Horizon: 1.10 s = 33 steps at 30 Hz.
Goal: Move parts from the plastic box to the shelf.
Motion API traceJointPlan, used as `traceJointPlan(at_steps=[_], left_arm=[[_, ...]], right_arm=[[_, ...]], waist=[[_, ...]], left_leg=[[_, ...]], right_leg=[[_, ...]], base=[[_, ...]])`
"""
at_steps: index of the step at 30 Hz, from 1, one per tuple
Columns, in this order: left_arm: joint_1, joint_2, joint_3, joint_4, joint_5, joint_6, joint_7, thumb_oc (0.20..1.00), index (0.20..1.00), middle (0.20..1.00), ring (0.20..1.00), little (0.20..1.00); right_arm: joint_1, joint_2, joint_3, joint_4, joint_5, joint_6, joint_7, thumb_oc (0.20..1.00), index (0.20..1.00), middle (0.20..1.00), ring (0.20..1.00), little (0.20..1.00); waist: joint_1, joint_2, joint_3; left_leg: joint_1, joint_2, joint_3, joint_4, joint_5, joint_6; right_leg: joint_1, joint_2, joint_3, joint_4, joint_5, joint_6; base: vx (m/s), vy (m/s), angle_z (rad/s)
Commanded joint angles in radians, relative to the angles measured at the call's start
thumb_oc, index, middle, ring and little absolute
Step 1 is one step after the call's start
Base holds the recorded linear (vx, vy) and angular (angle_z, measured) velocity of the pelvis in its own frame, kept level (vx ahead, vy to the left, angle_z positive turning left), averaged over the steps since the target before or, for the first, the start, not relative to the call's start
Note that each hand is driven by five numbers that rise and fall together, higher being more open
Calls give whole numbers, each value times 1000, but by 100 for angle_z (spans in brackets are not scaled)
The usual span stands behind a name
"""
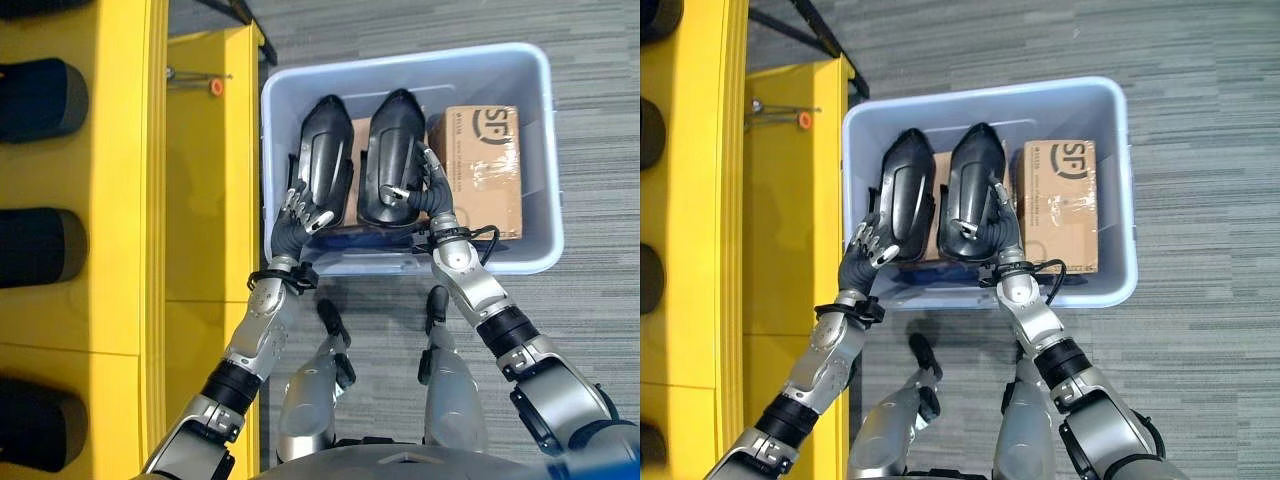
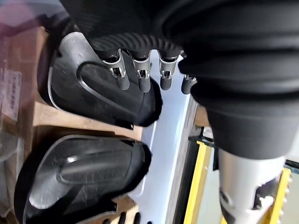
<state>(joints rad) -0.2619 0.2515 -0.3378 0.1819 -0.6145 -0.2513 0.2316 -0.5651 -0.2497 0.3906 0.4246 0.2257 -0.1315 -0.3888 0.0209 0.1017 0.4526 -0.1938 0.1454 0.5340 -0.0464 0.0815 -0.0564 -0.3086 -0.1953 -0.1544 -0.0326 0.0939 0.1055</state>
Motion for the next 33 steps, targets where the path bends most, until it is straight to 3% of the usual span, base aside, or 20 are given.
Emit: traceJointPlan(at_steps=[1,21,33], left_arm=[[-6,33,-22,-41,21,-64,20,1000,1000,1000,1000,1000],[-28,36,-32,-45,33,-69,52,1000,1000,1000,1000,1000],[-52,35,-51,-54,24,-77,58,1000,1000,1000,1000,1000]], right_arm=[[-52,52,-33,-10,29,-48,-27,1000,1000,1000,1000,1000],[-71,21,-93,112,-24,-45,-117,1000,1000,1000,1000,1000],[-182,12,-100,322,21,-43,-129,1000,1000,1000,1000,1000]], waist=[[-2,-29,-26],[-12,-17,13],[6,-1,43]], left_leg=[[-57,98,-31,29,93,-112],[-76,90,-13,28,80,-106],[-100,88,-18,25,80,-106]], right_leg=[[36,-161,-81,44,60,119],[-12,-167,-62,54,65,122],[-39,-159,-68,64,66,123]], base=[[0,0,0],[0,0,0],[-1,-4,0]])
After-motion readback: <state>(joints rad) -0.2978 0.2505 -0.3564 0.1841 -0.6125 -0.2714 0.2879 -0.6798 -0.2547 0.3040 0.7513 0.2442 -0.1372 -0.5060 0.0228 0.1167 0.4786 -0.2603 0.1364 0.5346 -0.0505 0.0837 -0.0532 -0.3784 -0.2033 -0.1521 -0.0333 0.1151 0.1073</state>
